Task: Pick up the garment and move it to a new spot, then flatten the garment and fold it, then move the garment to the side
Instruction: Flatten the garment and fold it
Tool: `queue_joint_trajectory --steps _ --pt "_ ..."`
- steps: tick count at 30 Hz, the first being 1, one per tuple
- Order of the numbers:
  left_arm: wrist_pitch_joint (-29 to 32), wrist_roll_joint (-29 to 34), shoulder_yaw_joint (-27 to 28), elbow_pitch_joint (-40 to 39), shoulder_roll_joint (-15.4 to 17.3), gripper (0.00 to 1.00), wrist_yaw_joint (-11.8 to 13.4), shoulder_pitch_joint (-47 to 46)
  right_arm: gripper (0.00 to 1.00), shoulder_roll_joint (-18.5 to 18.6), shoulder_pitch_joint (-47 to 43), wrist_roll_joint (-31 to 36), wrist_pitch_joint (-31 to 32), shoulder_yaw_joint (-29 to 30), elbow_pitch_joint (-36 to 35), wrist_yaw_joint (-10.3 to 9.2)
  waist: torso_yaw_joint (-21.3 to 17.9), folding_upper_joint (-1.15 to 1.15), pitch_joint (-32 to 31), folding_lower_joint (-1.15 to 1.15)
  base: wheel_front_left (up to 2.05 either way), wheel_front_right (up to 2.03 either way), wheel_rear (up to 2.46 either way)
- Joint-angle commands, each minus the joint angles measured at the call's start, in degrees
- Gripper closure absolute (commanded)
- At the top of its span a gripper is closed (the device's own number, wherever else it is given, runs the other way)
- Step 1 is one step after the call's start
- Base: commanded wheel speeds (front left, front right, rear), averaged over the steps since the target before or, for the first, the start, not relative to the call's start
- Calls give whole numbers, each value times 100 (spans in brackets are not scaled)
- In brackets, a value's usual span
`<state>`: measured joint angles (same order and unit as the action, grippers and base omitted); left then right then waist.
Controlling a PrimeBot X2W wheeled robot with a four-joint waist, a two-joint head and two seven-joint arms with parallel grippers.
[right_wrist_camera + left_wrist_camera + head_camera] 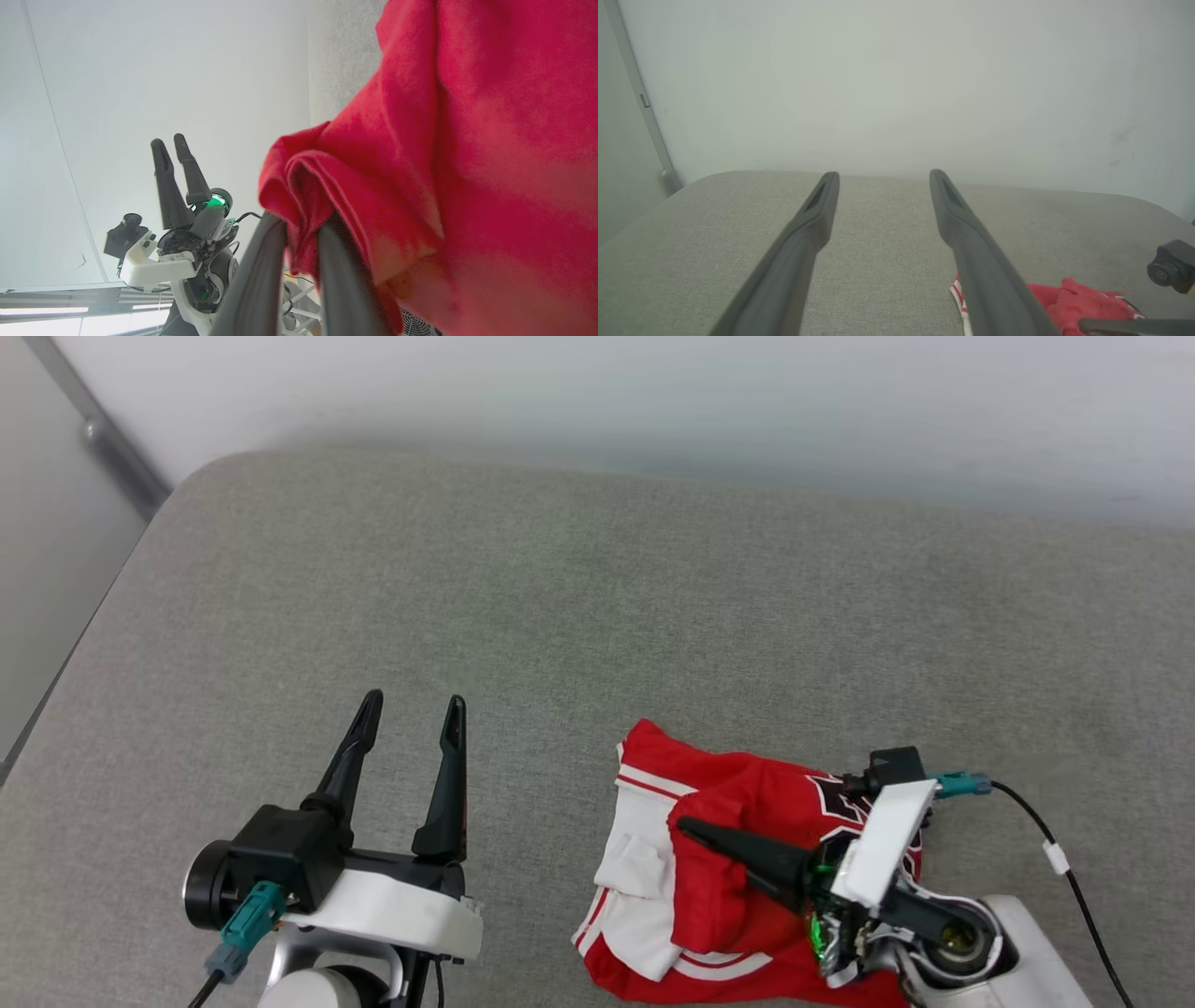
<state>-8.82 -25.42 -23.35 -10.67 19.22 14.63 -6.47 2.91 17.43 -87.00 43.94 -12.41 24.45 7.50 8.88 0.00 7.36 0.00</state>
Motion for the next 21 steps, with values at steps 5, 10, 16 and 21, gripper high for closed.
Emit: queue_joint_trajectory --steps 5,10,16,21 --pt "-115 -36 11 103 -47 0 -18 -90 0 1 120 454 -522 -479 176 -1 117 0 113 0 0 0 0" --pt "-161 -67 38 151 -16 0 -12 -68 0 192 232 951 -764 -824 -224 -1 32 0 97 0 0 0 0" --pt "-165 -95 26 205 2 0 -17 -48 0 850 387 2411 -1497 -1641 -949 -1 -129 0 -6 0 0 0 0" --pt "-176 -103 50 239 40 0 37 35 0 1409 374 3431 -1796 -1972 -1186 -2 -295 0 -102 0 0 0 0"
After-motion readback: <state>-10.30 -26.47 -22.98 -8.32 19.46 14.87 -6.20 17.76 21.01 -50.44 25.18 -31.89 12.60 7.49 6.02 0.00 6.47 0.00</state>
